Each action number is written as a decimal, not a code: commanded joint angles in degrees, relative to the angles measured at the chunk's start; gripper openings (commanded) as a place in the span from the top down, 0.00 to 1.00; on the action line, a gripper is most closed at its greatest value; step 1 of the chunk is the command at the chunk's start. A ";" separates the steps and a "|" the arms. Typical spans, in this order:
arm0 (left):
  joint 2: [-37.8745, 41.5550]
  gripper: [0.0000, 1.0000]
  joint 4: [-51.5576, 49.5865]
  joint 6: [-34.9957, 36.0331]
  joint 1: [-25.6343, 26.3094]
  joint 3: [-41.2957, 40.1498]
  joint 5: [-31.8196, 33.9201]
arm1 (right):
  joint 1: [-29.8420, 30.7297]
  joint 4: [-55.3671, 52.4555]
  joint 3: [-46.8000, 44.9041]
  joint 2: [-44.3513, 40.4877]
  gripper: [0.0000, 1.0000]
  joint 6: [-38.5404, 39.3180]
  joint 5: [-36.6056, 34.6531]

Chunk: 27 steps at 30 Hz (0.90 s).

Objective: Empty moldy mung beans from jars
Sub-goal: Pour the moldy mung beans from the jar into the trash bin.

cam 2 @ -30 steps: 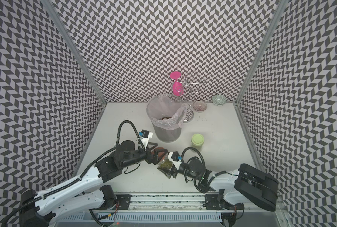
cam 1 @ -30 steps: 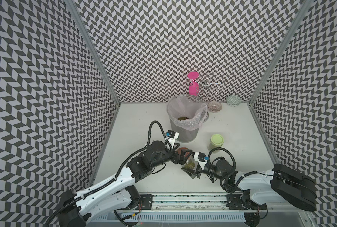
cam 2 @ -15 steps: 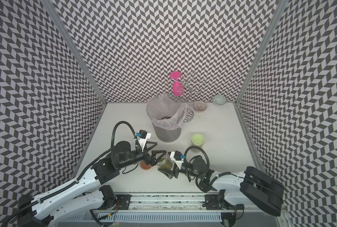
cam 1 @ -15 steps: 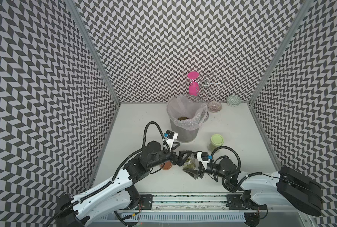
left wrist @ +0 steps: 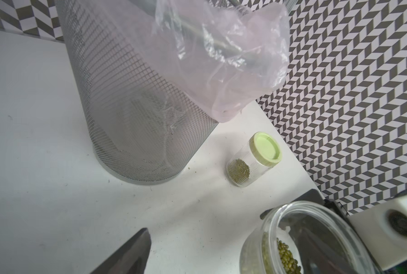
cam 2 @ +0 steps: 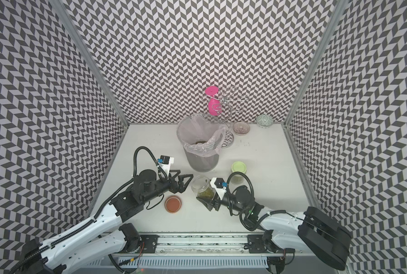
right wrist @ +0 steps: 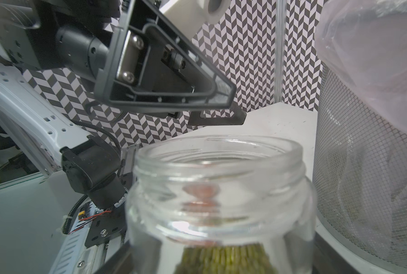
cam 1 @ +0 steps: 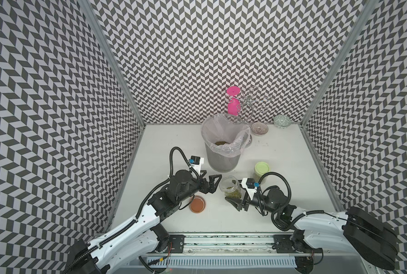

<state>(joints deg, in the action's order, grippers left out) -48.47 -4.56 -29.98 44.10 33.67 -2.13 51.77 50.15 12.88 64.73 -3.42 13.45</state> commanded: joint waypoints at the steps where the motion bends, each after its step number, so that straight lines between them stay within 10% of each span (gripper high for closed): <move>1: -1.25 0.04 -1.71 -0.10 -0.18 3.01 1.76 | -1.34 -1.46 5.81 -4.38 0.54 1.93 -3.02; 27: -21.23 0.04 -18.16 12.46 -8.81 43.09 6.58 | -8.89 -24.84 34.03 -6.36 0.52 11.30 -3.62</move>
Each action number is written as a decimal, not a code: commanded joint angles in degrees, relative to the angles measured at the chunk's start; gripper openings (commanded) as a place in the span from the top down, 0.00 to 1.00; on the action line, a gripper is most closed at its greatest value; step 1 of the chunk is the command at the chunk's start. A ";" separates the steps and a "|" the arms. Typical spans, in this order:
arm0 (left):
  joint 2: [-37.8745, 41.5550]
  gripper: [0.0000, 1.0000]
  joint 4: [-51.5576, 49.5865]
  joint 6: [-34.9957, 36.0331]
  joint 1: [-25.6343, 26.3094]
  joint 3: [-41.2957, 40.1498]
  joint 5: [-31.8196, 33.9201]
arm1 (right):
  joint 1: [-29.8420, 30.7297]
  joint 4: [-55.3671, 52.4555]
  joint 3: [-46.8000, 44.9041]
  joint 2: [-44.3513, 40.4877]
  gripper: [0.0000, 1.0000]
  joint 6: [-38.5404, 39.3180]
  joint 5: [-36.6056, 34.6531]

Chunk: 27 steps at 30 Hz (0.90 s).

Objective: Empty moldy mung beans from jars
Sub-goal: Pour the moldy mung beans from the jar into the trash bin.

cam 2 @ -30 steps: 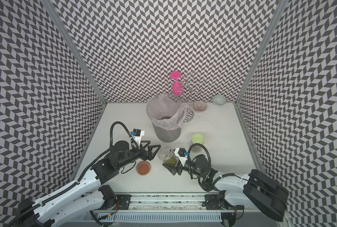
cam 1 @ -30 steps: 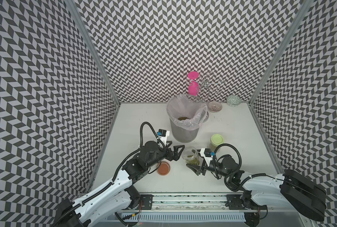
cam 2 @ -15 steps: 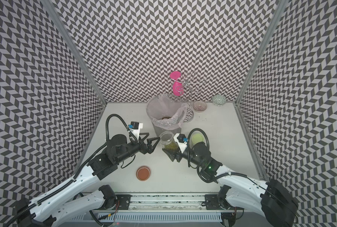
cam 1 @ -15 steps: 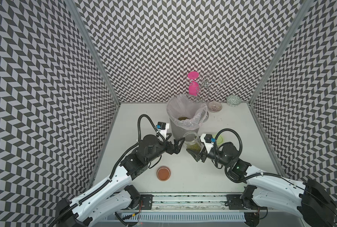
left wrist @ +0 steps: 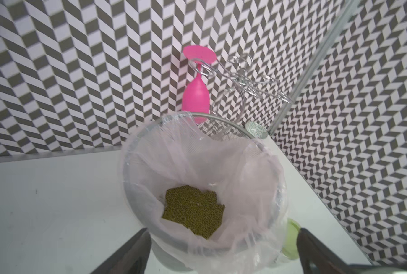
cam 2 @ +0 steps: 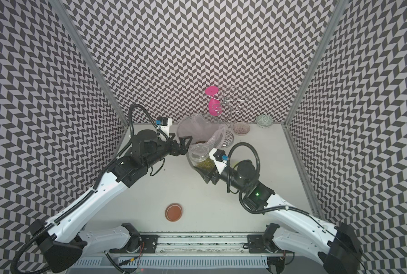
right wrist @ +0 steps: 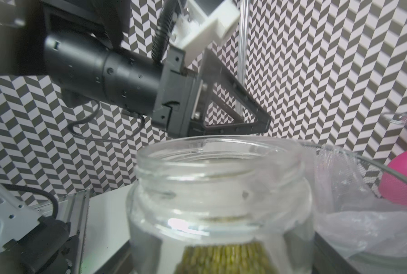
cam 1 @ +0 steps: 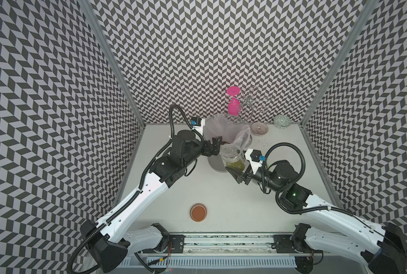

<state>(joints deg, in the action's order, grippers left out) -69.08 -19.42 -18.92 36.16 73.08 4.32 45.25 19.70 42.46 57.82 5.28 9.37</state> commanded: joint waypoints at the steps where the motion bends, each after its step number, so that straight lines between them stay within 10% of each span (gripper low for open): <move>1: -1.51 0.04 -3.87 1.59 -1.68 4.97 -0.20 | -3.44 5.52 5.94 1.80 0.52 3.03 1.25; 10: -6.40 0.07 -4.47 3.33 -6.48 11.11 -3.89 | -10.42 3.01 21.25 17.39 0.51 11.19 4.90; 27: -21.56 0.11 -18.82 28.70 -9.49 36.46 -25.97 | -20.54 0.07 33.50 32.07 0.50 23.08 24.38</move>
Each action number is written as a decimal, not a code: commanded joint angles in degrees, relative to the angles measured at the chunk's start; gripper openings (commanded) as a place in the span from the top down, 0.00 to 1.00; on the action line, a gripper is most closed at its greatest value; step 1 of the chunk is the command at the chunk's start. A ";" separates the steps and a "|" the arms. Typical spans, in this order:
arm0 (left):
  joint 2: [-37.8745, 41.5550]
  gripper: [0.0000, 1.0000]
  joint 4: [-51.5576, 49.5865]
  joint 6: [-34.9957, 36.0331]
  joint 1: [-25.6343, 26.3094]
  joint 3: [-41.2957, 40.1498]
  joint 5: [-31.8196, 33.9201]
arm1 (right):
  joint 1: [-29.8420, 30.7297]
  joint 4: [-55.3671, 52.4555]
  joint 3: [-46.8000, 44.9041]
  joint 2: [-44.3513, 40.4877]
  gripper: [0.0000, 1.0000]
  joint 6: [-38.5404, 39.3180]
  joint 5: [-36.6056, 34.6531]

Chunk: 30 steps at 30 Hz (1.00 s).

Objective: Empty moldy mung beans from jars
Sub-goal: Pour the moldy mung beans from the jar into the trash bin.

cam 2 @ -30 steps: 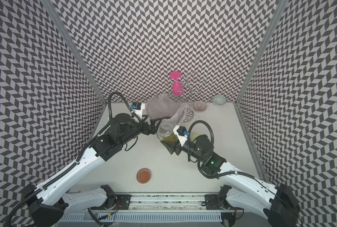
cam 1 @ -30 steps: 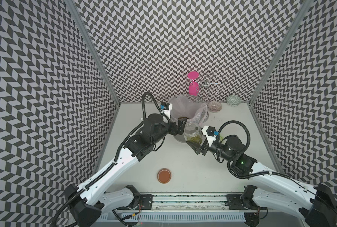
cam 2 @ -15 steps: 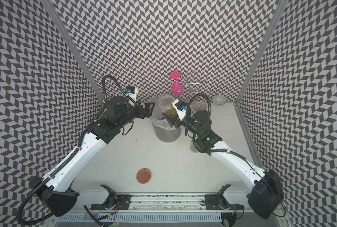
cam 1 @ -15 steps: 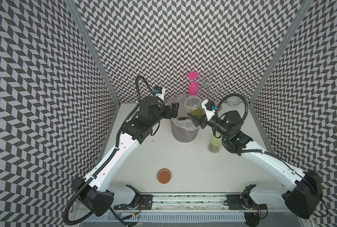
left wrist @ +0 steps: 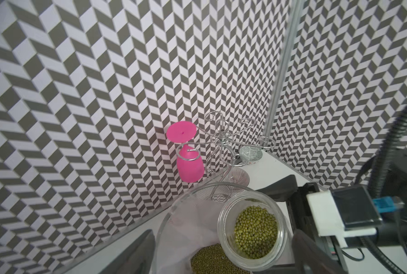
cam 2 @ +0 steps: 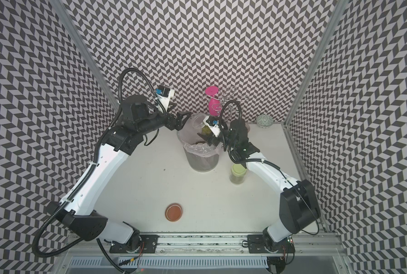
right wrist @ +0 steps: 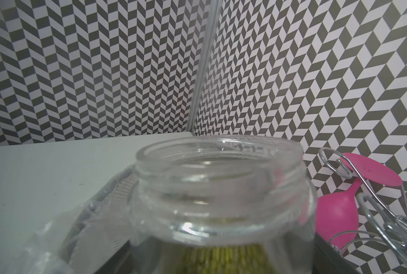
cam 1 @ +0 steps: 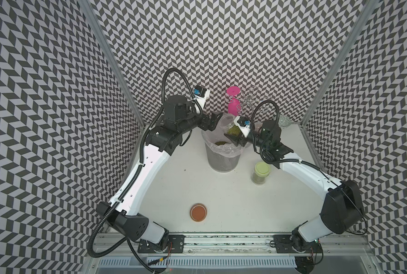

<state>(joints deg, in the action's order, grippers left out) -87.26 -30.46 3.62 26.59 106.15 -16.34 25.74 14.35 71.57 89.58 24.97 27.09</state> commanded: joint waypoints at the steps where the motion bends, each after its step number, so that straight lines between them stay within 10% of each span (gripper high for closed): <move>1: -4.57 0.12 -8.73 6.72 0.07 4.58 -5.53 | -1.28 4.36 5.35 0.99 0.50 3.69 7.39; 30: -7.56 0.14 -15.77 16.04 3.49 8.43 4.10 | -1.70 -0.36 9.06 5.65 0.51 12.03 10.20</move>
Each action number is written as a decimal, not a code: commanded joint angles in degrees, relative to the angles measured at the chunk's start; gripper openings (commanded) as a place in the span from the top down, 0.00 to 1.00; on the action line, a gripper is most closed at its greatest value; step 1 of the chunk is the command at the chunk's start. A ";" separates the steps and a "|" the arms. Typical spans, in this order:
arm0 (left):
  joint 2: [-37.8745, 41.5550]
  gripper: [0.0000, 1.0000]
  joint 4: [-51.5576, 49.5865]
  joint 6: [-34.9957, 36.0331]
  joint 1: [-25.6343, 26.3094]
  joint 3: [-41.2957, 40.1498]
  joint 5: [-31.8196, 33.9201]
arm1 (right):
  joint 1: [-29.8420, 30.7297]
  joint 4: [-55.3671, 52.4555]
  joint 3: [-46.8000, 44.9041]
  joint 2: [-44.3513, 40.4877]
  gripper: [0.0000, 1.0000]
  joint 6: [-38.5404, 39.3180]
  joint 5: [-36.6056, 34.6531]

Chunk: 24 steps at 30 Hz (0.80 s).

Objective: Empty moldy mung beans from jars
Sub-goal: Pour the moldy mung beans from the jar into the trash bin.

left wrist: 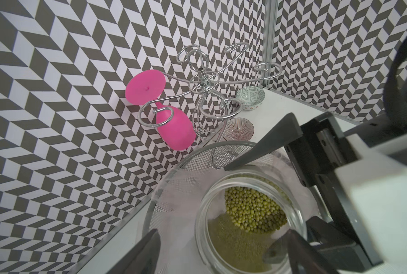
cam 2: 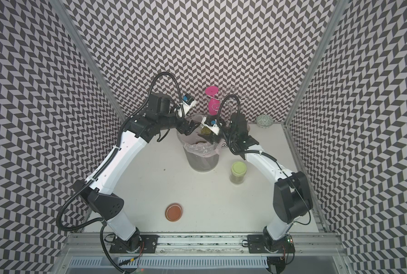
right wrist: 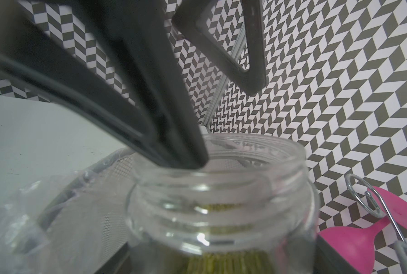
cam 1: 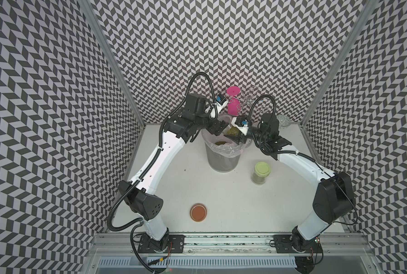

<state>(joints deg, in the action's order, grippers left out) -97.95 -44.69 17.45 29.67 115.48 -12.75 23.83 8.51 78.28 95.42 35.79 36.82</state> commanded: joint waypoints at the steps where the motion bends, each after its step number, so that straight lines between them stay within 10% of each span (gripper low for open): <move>1: 3.63 0.13 -1.61 2.45 0.39 -1.60 0.53 | 0.22 5.44 2.26 -0.30 0.51 1.32 0.55; 24: -0.18 0.08 -2.17 9.09 3.10 -2.74 -1.97 | 0.42 6.30 0.65 -2.27 0.49 1.39 4.05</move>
<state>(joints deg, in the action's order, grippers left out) -97.12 -46.63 24.93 32.71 110.10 -13.56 23.88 9.13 78.28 95.42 36.49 38.39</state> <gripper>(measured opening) 0.926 0.840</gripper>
